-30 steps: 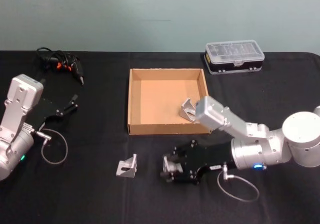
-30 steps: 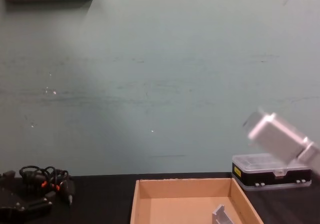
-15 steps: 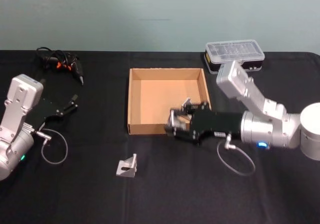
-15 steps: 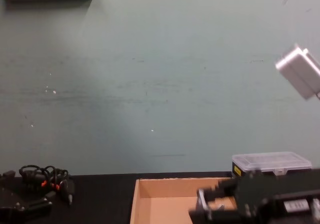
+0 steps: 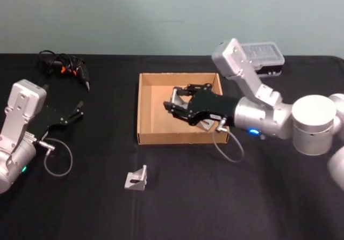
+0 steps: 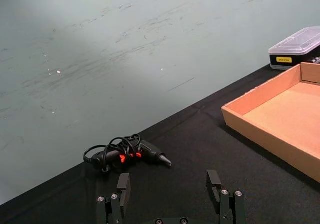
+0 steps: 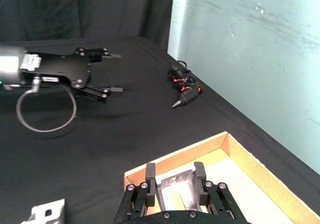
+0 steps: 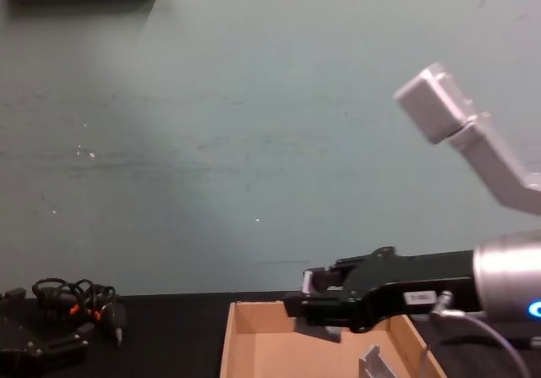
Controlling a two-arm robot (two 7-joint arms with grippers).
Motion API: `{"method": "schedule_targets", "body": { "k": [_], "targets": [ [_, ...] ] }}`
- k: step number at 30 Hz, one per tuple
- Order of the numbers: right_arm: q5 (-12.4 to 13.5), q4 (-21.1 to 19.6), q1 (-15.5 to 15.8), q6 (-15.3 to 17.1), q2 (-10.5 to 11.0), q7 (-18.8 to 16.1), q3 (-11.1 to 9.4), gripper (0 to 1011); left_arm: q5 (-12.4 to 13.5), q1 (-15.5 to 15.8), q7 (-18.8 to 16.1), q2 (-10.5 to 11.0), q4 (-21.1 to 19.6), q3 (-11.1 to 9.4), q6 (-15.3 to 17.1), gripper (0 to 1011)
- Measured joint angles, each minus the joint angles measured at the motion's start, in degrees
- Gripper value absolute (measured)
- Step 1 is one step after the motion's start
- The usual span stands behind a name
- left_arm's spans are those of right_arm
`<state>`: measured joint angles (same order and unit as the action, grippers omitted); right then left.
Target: Use one hand to pick up the angle iron from the table and place it into the box.
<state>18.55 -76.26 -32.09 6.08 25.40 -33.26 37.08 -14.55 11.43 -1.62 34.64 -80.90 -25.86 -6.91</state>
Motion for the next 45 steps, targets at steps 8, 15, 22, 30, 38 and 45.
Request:
{"method": "schedule_targets", "body": {
  "k": [8,15,22,30,38,45],
  "targets": [
    [-0.85,7.43,-3.14,2.02,-5.33,-0.09,0.54,449,0.0,0.0,0.0,0.0,0.0,0.0,0.0,1000],
    [-2.46,12.63,-5.32,3.11,-8.56,-0.14,0.91,449,0.0,0.0,0.0,0.0,0.0,0.0,0.0,1000],
    [-4.12,16.32,-6.57,3.55,-10.54,-0.1,1.1,449,0.0,0.0,0.0,0.0,0.0,0.0,0.0,1000],
    [-5.78,19.62,-7.41,3.97,-12.29,-0.06,1.16,449,0.0,0.0,0.0,0.0,0.0,0.0,0.0,1000],
    [-6.87,20.78,-7.48,4.01,-13.04,-0.1,0.77,449,0.0,0.0,0.0,0.0,0.0,0.0,0.0,1000],
    [-7.29,20.82,-7.09,4.21,-13.12,-0.23,0.32,504,0.0,0.0,0.0,0.0,0.0,0.0,0.0,1000]
  ]
}}
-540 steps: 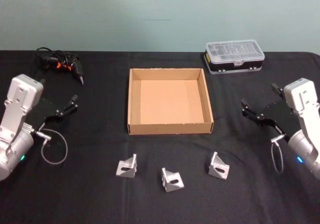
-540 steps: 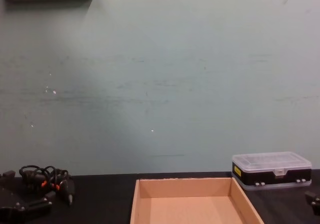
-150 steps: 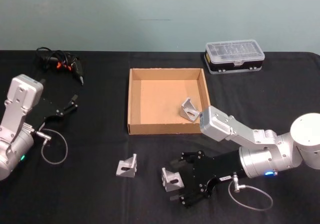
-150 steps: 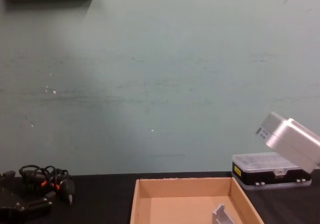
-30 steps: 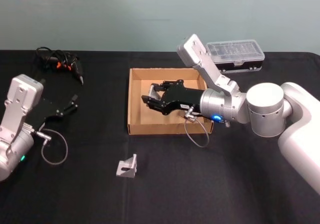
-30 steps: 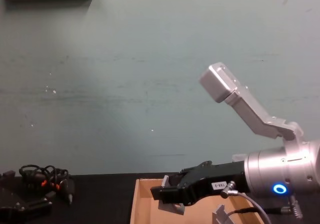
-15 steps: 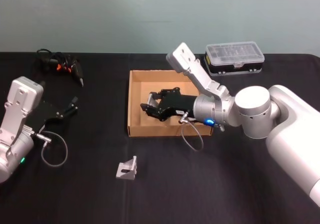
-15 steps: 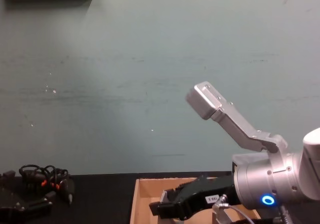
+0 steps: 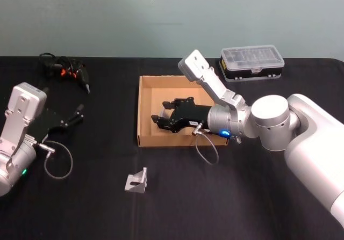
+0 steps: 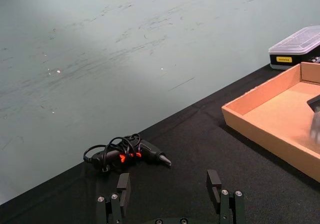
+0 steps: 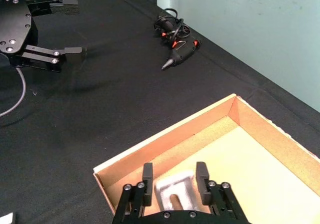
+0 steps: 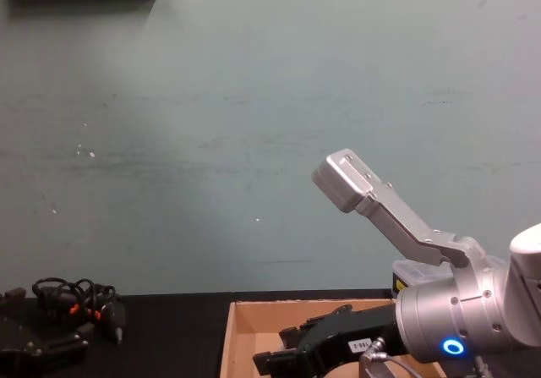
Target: Use one hand to pick up the angle iron from the table and place it into the box.
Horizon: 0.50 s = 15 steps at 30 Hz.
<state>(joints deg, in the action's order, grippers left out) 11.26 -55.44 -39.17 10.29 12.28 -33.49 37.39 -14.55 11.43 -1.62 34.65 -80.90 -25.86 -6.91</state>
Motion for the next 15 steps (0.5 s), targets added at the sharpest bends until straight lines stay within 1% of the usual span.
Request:
{"method": "schedule_targets", "body": {
  "k": [1,3,4,5,6,7,8,10,12,15],
  "targets": [
    [-0.03,0.0,0.04,-0.01,0.0,-0.04,-0.06,548,0.0,0.0,0.0,0.0,0.0,0.0,0.0,1000],
    [-0.11,-0.01,0.19,-0.21,-0.01,-0.22,-0.29,578,0.0,0.0,0.0,0.0,0.0,0.0,0.0,1000],
    [-0.15,-0.1,0.34,-0.38,0.02,-0.28,-0.46,646,0.0,0.0,0.0,0.0,0.0,0.0,0.0,1000],
    [-0.15,-0.18,0.42,-0.48,0.05,-0.3,-0.55,663,0.0,0.0,0.0,0.0,0.0,0.0,0.0,1000],
    [-0.17,-0.35,0.56,-0.71,0.09,-0.34,-0.72,708,0.0,0.0,0.0,0.0,0.0,0.0,0.0,1000],
    [-0.18,-0.48,0.64,-0.78,0.12,-0.35,-0.8,708,0.0,0.0,0.0,0.0,0.0,0.0,0.0,1000],
    [-0.18,-0.6,0.72,-0.85,0.15,-0.36,-0.87,765,0.0,0.0,0.0,0.0,0.0,0.0,0.0,1000],
    [-0.18,-1.0,0.95,-1.02,0.27,-0.34,-1.07,801,0.0,0.0,0.0,0.0,0.0,0.0,0.0,1000],
    [-0.16,-1.79,1.34,-1.22,0.5,-0.3,-1.46,876,0.0,0.0,0.0,0.0,0.0,0.0,0.0,1000],
    [0.01,-2.89,1.95,-1.43,0.92,-0.05,-1.99,954,0.0,0.0,0.0,0.0,0.0,0.0,0.0,1000]
  ]
}}
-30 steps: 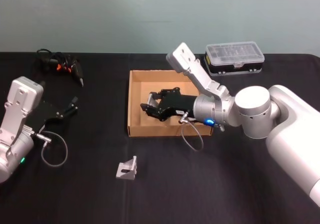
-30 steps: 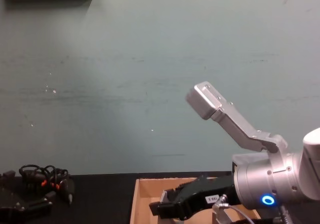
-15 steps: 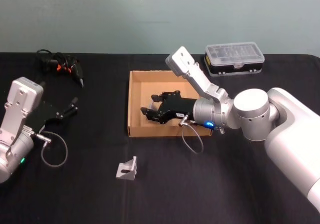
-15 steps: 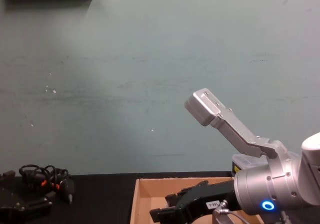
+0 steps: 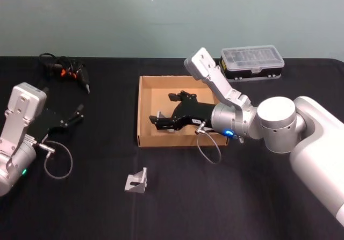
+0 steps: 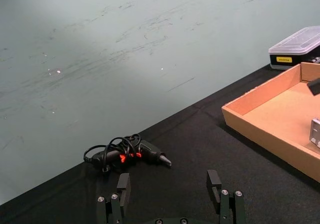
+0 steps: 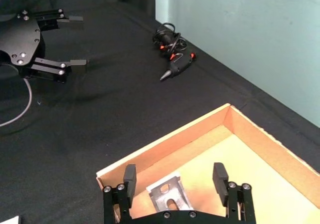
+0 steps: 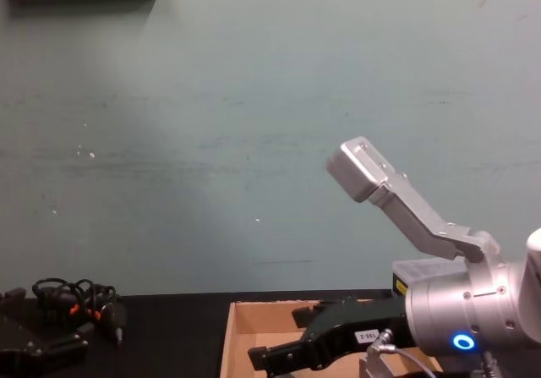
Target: Use one hand to pick up the angle iron from the table and place it into the box.
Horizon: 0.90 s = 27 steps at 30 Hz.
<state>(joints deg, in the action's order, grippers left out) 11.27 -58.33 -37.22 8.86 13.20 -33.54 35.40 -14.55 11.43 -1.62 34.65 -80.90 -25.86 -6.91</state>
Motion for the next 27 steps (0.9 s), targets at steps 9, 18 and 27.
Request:
{"method": "schedule_targets", "body": {
  "k": [9,18,27],
  "targets": [
    [0.96,-4.53,2.68,-0.64,2.08,0.95,-1.82,1004,0.0,0.0,0.0,0.0,0.0,0.0,0.0,1000],
    [4.56,-14.74,8.96,-2.99,7.28,1.37,-5.77,1004,0.0,0.0,0.0,0.0,0.0,0.0,0.0,1000],
    [7.39,-22.48,14.56,-5.55,11.83,1.24,-7.93,1004,0.0,0.0,0.0,0.0,0.0,0.0,0.0,1000]
  ]
}}
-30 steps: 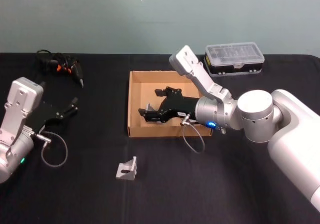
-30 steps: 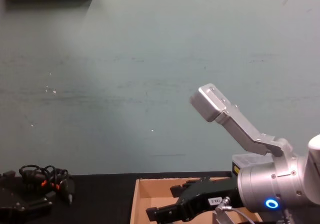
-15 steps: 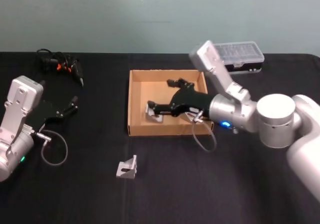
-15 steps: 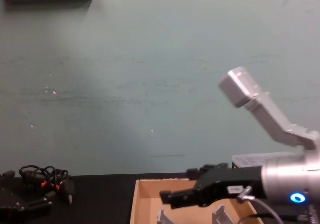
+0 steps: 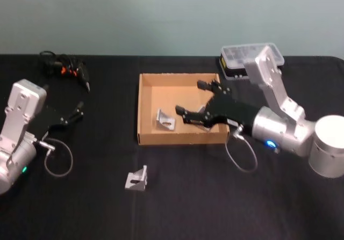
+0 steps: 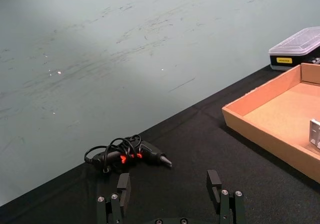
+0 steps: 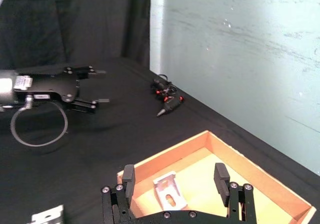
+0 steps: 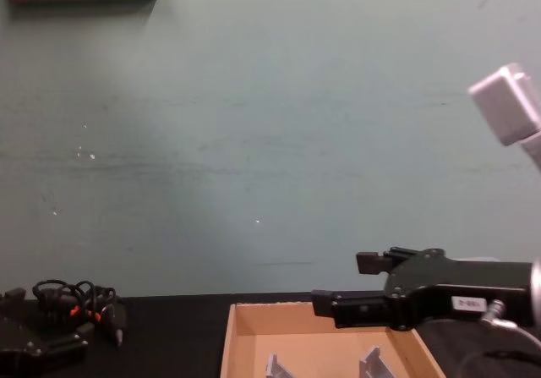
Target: Use one hand to pick up the angle iron from the table and place it into the box.
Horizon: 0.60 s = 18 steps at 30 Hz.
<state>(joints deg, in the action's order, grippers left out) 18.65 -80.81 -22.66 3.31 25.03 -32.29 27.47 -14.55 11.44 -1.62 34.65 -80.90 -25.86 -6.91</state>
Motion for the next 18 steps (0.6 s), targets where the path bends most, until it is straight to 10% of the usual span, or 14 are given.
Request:
{"method": "schedule_targets", "body": {
  "k": [18],
  "targets": [
    [4.44,-9.92,7.85,-2.82,7.07,-3.09,-1.16,1004,0.0,0.0,0.0,0.0,0.0,0.0,0.0,1000]
  ]
}}
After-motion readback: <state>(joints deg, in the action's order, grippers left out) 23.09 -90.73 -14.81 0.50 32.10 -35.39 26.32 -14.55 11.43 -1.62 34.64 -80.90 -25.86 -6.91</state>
